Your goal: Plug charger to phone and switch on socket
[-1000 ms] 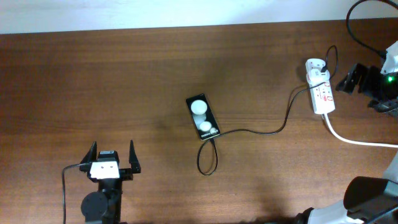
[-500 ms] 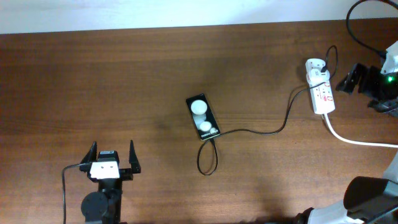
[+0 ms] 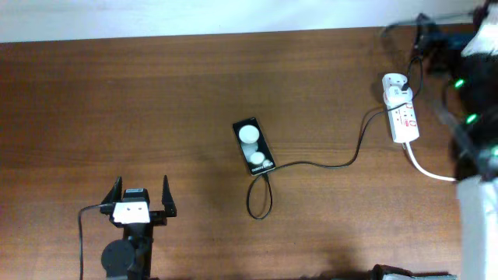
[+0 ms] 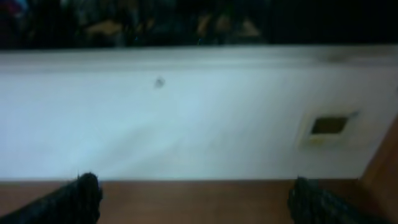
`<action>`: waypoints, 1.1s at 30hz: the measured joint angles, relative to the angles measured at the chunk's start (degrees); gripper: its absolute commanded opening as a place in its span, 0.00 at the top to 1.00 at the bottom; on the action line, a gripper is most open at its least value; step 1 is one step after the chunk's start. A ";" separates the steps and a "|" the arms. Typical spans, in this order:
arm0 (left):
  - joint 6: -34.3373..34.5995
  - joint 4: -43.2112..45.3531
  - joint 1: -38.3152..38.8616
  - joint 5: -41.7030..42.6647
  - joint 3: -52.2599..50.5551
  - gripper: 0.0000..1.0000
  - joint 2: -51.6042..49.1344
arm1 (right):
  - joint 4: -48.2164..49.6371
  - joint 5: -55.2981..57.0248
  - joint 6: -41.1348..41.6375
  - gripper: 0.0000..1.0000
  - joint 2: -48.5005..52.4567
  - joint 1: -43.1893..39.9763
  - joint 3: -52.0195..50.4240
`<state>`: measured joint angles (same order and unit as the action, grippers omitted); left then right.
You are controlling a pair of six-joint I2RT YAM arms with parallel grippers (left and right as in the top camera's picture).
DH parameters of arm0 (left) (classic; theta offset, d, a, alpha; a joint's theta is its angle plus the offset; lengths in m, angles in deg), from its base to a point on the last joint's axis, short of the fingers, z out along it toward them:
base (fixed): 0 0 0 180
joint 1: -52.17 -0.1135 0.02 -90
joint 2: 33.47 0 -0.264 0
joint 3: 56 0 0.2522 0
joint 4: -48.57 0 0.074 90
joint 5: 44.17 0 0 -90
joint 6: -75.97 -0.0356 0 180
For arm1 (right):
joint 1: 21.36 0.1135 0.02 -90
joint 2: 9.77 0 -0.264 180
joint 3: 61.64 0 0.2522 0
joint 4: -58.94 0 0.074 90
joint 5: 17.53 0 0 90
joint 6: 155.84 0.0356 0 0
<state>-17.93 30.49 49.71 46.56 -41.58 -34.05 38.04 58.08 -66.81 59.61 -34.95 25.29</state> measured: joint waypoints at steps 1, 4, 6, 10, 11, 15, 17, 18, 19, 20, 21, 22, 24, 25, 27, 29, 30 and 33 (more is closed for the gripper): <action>0.00 0.04 -0.04 0.00 0.02 0.01 0.02 | 9.09 0.59 -0.07 0.01 -4.13 1.46 -10.60; -0.02 -0.02 -0.20 0.15 0.09 0.01 -0.13 | 29.97 1.57 0.37 0.01 -17.99 3.26 -40.02; 0.00 -0.17 -0.20 0.20 0.09 0.01 -0.04 | 37.77 1.75 2.32 0.01 -25.18 3.30 -51.23; -0.02 -0.22 -0.20 0.37 0.07 0.01 -0.04 | 39.08 0.66 5.05 0.01 -35.78 3.30 -62.38; 0.00 -0.20 -0.20 0.39 0.07 0.01 -0.04 | 38.99 -0.11 5.27 0.01 -37.64 3.30 -63.69; 0.00 -0.22 -0.20 0.37 0.07 0.03 -0.04 | 30.58 -0.87 5.51 0.01 -42.29 3.32 -64.98; -0.02 -0.20 -0.20 0.39 0.07 0.01 -0.04 | 26.97 -0.92 5.53 0.01 -44.52 3.34 -65.00; -0.02 -0.22 -0.20 0.39 0.07 0.01 -0.07 | 24.92 -0.90 5.51 0.01 -46.14 3.34 -65.16; -0.02 -0.20 -0.20 0.39 0.07 0.01 -0.04 | 23.34 -0.96 5.46 0.01 -47.19 3.37 -65.24; -0.02 -0.20 -0.20 0.39 0.09 0.01 -0.04 | 21.62 -0.94 5.46 0.01 -48.57 3.37 -65.42; -0.02 -0.22 -0.20 0.37 0.07 0.01 -0.04 | 19.06 -0.94 5.40 0.01 -50.12 3.50 -65.66; -0.02 -0.22 -0.20 0.37 0.07 0.01 -0.04 | 17.03 -0.87 4.76 0.01 -51.49 4.02 -65.75; -0.02 -0.22 -0.20 0.39 0.07 0.01 -0.02 | 15.61 -0.55 3.65 0.01 -54.38 5.90 -66.51; -0.02 -0.20 -0.20 0.37 0.07 0.01 -0.02 | 15.65 -0.17 3.41 0.01 -56.52 6.99 -67.71; -0.02 -0.20 -0.20 0.39 0.07 0.01 -0.04 | 13.79 0.46 3.21 0.01 -60.46 8.44 -70.95; -0.02 -0.22 -0.20 0.37 0.07 0.01 -0.04 | 9.99 0.70 2.89 0.01 -64.46 8.98 -72.57; -0.02 -0.20 -0.20 0.37 0.07 0.01 -0.04 | 9.01 0.90 2.71 0.01 -65.57 8.98 -72.57; -0.02 -0.22 -0.20 0.39 0.07 0.01 -0.07 | 4.11 1.29 2.49 0.01 -67.30 9.14 -72.54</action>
<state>-17.95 30.27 49.51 46.95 -41.51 -34.12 42.15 59.37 -64.32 -7.69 -25.81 -47.25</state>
